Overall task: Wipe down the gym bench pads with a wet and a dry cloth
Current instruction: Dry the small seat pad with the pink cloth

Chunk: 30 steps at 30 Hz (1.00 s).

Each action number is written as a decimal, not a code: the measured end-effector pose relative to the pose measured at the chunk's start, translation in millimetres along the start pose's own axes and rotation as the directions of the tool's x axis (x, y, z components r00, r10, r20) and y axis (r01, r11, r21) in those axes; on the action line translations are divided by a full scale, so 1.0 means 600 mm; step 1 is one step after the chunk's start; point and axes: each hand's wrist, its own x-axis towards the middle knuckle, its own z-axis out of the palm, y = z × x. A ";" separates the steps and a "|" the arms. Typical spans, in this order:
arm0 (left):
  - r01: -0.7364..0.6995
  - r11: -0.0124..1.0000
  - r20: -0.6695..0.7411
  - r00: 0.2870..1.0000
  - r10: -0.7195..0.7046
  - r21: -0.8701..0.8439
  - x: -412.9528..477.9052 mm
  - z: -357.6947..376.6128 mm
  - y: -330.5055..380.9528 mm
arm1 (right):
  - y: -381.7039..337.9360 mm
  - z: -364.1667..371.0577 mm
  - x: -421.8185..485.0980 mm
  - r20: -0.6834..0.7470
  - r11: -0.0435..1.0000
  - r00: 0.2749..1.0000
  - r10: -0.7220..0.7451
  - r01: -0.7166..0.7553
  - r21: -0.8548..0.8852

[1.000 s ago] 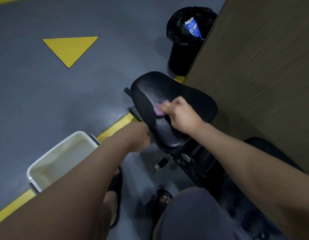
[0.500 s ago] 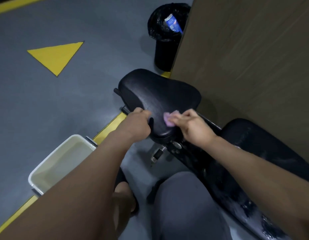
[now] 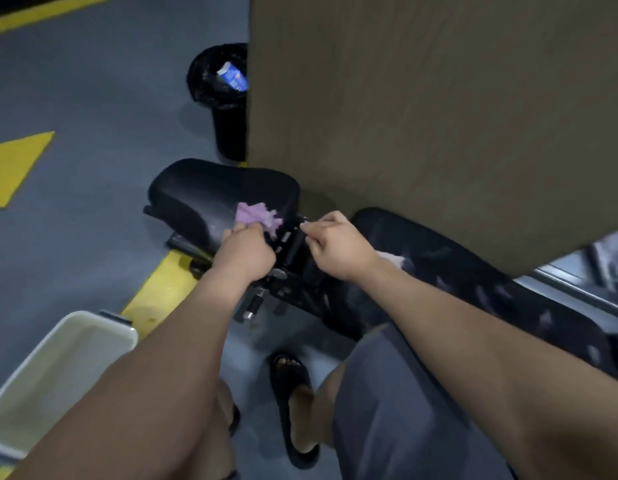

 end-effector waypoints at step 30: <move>-0.155 0.970 0.066 0.983 0.170 -0.187 0.013 0.145 0.217 | 0.282 0.046 -0.095 0.082 0.870 0.887 0.454 -0.461 0.175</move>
